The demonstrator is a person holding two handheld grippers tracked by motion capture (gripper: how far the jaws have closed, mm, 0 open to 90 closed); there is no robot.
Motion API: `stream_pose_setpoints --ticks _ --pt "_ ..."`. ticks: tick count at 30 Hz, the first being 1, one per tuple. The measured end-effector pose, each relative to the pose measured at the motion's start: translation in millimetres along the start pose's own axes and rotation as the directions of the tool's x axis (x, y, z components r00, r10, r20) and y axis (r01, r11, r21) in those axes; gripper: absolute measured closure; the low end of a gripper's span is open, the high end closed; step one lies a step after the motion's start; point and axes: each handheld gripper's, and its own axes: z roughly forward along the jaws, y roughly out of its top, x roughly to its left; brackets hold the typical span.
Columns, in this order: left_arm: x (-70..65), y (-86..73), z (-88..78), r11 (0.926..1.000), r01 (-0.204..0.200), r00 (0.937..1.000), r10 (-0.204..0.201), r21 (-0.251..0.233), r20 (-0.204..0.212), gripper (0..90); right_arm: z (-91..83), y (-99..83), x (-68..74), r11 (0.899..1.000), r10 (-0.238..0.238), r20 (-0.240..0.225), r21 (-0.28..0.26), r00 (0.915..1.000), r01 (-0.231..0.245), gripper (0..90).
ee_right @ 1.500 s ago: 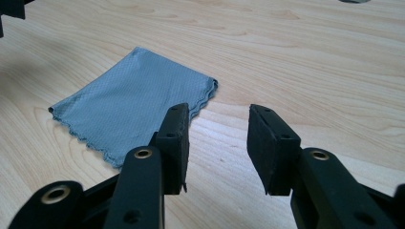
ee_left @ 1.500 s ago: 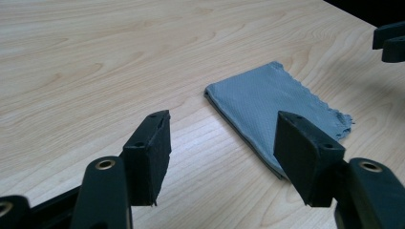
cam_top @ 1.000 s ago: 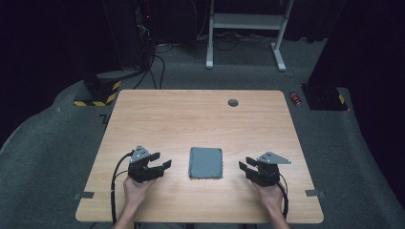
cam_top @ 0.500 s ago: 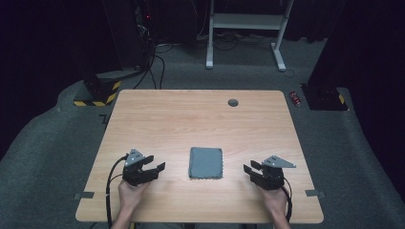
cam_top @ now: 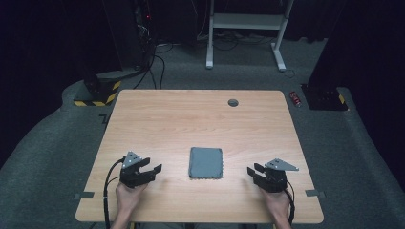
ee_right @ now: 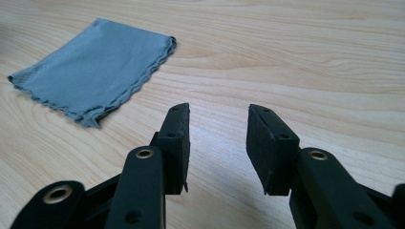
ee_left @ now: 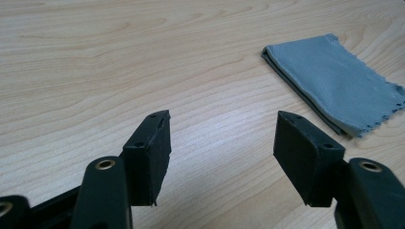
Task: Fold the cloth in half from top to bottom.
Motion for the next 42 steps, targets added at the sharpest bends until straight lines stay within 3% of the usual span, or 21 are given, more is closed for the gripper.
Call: stream_pose_setpoints --ticks 9,32,42 --pt "3.0 -4.0 1.6 0.9993 -0.030 0.9979 0.031 0.022 -0.058 38.2 0.6 -6.5 -6.9 1.000 -0.006 0.054 0.021 0.9985 0.005 60.4" --pt "14.7 -8.4 14.3 0.9981 -0.019 0.9893 0.027 0.058 -0.143 38.1 8.8 -10.2 -21.0 0.996 -0.053 0.160 0.081 0.9857 0.040 60.0" --pt "17.8 -8.4 18.8 0.9976 -0.021 0.9854 0.031 0.066 -0.167 38.1 8.8 -9.5 -25.9 0.996 -0.039 0.186 0.091 0.9818 0.022 59.1"
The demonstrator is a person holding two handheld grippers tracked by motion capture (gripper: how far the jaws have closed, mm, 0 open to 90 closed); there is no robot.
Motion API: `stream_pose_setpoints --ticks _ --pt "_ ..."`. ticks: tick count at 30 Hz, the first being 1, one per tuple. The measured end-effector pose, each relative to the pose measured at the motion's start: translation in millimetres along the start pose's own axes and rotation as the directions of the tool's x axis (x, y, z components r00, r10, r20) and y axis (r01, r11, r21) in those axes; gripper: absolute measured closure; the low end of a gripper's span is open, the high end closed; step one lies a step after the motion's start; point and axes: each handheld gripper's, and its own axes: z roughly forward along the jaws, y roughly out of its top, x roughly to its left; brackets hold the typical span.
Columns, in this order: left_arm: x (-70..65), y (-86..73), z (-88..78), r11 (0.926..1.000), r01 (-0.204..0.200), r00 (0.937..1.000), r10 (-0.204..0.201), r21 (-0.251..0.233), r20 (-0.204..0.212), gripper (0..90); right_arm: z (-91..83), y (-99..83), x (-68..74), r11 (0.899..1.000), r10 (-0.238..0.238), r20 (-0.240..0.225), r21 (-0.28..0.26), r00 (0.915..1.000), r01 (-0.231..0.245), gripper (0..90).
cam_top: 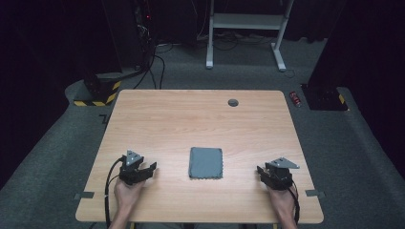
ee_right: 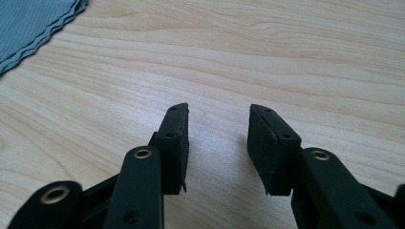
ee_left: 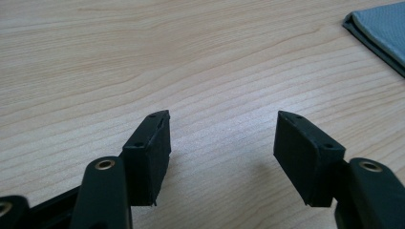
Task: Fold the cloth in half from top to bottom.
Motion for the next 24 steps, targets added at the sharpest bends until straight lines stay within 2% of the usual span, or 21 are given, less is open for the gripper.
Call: stream_pose_setpoints --ticks 9,14,15,17,24 --pt "-1.2 -1.5 3.6 0.9998 -0.008 0.9998 0.009 0.018 -0.018 37.6 2.0 1.4 -4.0 1.000 0.001 0.018 0.011 0.9998 -0.001 56.2" --pt "-1.0 -0.9 5.2 0.9994 -0.010 0.9998 0.011 0.032 -0.016 35.9 2.9 1.8 -6.2 1.000 0.018 0.025 0.016 0.9995 -0.018 47.5" --pt "-1.9 -0.8 5.5 0.9991 -0.023 0.9995 0.024 0.035 -0.018 35.1 3.1 1.8 -6.4 1.000 0.017 0.028 0.016 0.9995 -0.017 45.5" --pt "-2.8 -0.9 5.7 0.9990 -0.024 0.9996 0.025 0.038 -0.012 32.4 3.4 1.9 -6.5 1.000 0.022 0.032 0.019 0.9993 -0.023 43.1" --pt "-3.6 -1.2 5.6 0.9988 -0.029 0.9995 0.030 0.040 -0.010 30.0 3.6 2.0 -6.7 0.999 0.029 0.037 0.020 0.9989 -0.029 41.1"
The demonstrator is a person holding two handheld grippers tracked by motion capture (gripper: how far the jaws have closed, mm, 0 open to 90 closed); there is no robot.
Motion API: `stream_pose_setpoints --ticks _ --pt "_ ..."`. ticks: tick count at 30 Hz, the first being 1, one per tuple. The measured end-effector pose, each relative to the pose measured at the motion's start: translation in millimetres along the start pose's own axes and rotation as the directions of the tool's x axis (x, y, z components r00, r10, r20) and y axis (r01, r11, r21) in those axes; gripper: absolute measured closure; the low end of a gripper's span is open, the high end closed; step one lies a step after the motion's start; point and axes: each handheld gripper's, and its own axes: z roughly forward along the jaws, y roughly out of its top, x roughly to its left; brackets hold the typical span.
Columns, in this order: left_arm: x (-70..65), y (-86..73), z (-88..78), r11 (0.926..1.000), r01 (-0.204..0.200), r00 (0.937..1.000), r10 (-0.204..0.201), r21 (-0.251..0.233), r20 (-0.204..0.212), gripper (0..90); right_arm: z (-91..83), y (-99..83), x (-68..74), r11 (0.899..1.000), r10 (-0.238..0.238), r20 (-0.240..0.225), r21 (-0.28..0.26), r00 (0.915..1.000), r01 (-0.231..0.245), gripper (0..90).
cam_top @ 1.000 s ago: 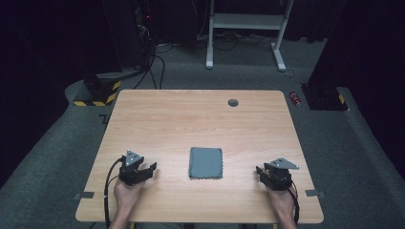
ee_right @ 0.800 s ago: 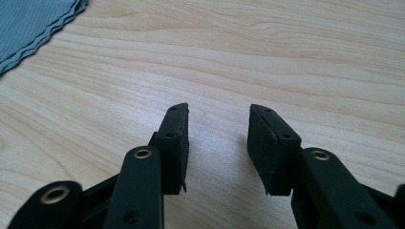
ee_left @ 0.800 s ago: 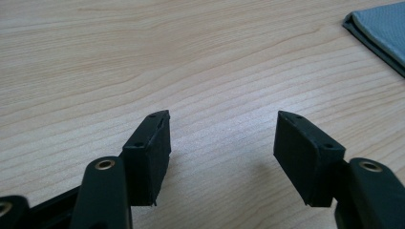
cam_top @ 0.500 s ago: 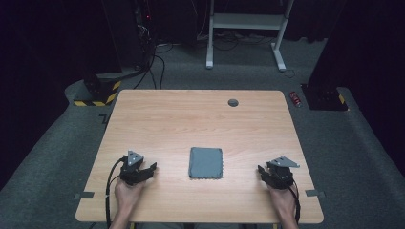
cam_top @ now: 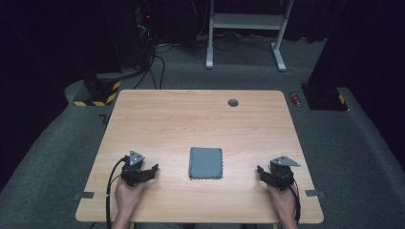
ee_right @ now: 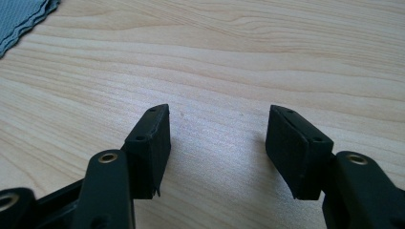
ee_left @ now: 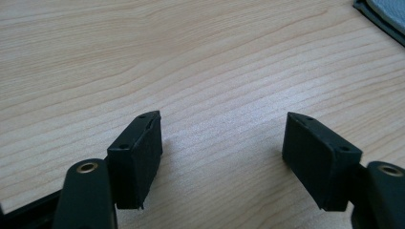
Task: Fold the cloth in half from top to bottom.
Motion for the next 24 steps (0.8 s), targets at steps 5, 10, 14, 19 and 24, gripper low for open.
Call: stream_pose_setpoints --ticks 5,10,14,19,24 --pt "0.2 0.1 0.0 1.0000 -0.005 1.0000 0.005 0.002 0.003 29.0 0.2 0.1 0.1 1.000 -0.001 -0.001 0.001 1.0000 0.001 40.4" --pt "0.1 0.1 0.1 1.0000 -0.005 1.0000 0.005 0.001 0.003 28.9 0.2 0.1 0.2 1.000 -0.001 -0.001 0.003 1.0000 0.001 38.8" --pt "0.1 0.1 0.1 1.0000 -0.005 1.0000 0.005 0.001 0.003 28.9 0.3 0.0 0.1 1.000 0.001 0.003 0.003 1.0000 -0.001 37.7" --pt "0.2 0.1 0.0 1.0000 -0.006 1.0000 0.006 0.003 0.003 28.9 0.3 0.0 0.1 1.000 0.001 0.003 0.003 1.0000 -0.001 37.7" --pt "-0.1 0.0 -0.2 1.0000 -0.005 1.0000 0.005 0.004 0.004 28.9 0.3 0.0 0.1 1.000 0.001 0.002 0.003 1.0000 -0.001 37.7"
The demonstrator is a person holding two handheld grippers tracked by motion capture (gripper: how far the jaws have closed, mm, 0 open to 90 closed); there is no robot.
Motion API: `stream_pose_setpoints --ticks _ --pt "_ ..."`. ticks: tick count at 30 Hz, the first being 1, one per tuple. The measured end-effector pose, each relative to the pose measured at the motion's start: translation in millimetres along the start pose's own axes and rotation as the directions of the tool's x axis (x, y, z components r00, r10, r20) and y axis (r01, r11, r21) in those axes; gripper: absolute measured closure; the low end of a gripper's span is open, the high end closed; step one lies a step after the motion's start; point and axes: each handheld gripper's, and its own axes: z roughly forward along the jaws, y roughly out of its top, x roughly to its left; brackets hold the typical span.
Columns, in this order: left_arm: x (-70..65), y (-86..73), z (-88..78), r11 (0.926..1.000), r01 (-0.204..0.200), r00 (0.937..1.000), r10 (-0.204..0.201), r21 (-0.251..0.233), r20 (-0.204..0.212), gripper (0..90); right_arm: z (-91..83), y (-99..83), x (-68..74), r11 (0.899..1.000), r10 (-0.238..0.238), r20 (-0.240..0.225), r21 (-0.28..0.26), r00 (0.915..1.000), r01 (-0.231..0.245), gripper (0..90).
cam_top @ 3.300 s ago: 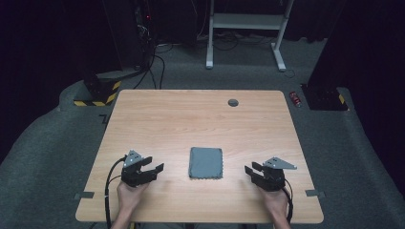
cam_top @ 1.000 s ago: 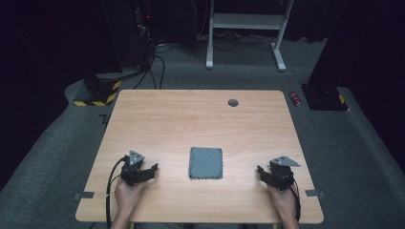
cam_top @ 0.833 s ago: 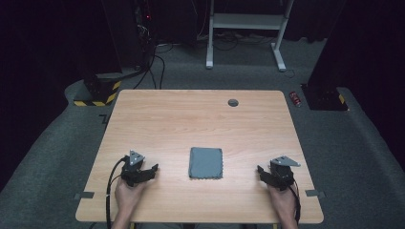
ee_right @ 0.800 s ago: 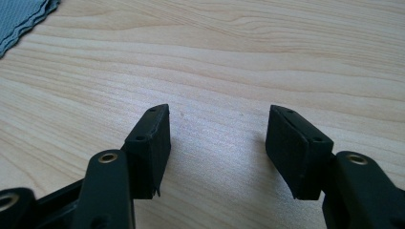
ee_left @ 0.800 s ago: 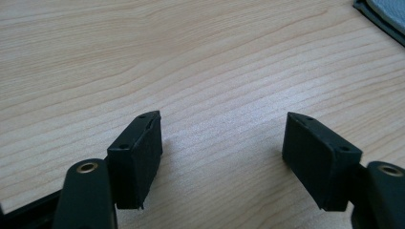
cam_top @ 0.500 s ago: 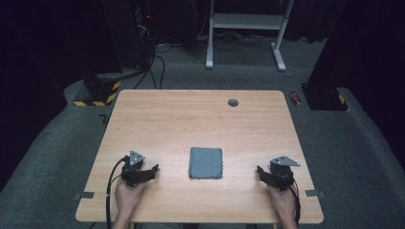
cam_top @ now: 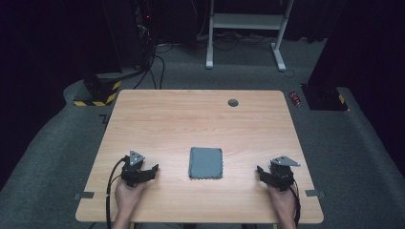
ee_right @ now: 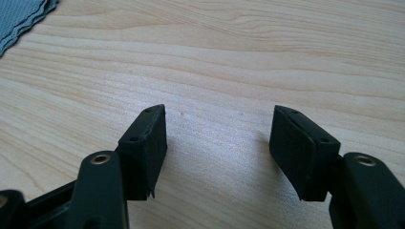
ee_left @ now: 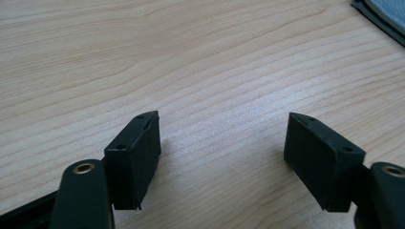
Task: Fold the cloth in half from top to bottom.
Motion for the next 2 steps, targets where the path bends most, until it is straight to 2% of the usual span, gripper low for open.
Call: stream_pose_setpoints --ticks 2 --pt "-0.1 -0.1 0.1 1.0000 0.002 1.0000 -0.002 -0.003 0.000 28.9 0.0 0.0 0.0 1.000 0.000 0.000 0.000 1.0000 0.000 37.5"
